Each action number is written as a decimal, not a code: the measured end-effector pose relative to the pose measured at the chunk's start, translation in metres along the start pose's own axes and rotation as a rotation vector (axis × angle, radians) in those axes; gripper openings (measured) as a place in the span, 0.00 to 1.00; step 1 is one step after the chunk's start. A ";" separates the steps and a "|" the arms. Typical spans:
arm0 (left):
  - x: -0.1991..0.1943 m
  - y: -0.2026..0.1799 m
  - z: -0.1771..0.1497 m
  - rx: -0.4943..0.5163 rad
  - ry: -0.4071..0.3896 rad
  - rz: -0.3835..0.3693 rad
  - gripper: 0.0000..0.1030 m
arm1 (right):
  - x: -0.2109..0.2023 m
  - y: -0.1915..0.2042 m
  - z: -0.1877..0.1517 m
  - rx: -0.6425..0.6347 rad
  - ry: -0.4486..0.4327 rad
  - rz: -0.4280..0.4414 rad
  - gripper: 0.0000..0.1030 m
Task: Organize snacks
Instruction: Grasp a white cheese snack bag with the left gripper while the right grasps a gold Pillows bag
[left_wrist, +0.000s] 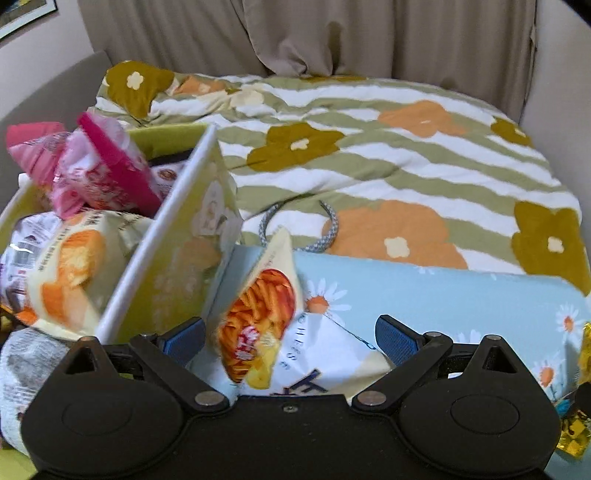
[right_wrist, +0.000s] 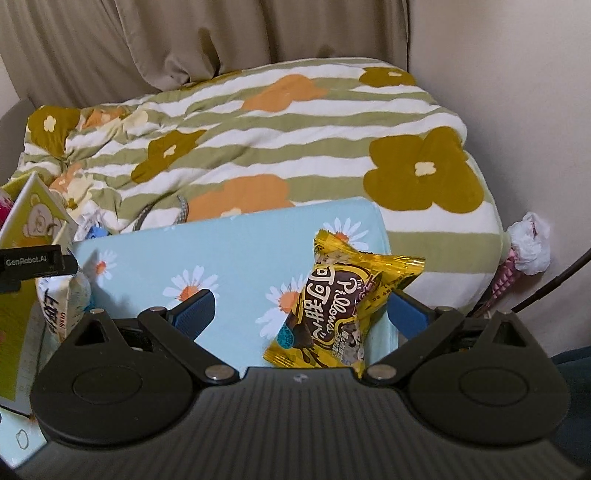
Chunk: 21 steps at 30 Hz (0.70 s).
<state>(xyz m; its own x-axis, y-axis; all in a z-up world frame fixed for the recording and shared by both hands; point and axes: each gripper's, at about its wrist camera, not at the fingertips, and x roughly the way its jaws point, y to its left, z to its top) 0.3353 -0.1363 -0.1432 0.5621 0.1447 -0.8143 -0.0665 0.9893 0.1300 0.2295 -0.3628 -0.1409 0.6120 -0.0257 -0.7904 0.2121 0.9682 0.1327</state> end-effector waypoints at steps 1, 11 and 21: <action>0.004 -0.003 -0.001 0.012 0.006 0.009 0.97 | 0.003 0.000 0.001 -0.003 0.004 0.000 1.00; 0.023 -0.005 -0.014 0.033 0.050 -0.003 0.84 | 0.020 0.001 0.002 -0.034 0.019 0.007 1.00; 0.018 0.002 -0.024 0.109 0.064 -0.020 0.65 | 0.036 -0.003 0.001 -0.036 0.030 -0.010 0.96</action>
<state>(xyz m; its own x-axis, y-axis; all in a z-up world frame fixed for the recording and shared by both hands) 0.3254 -0.1314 -0.1711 0.5087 0.1294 -0.8511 0.0363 0.9845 0.1714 0.2517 -0.3672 -0.1687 0.5872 -0.0282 -0.8089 0.1896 0.9764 0.1036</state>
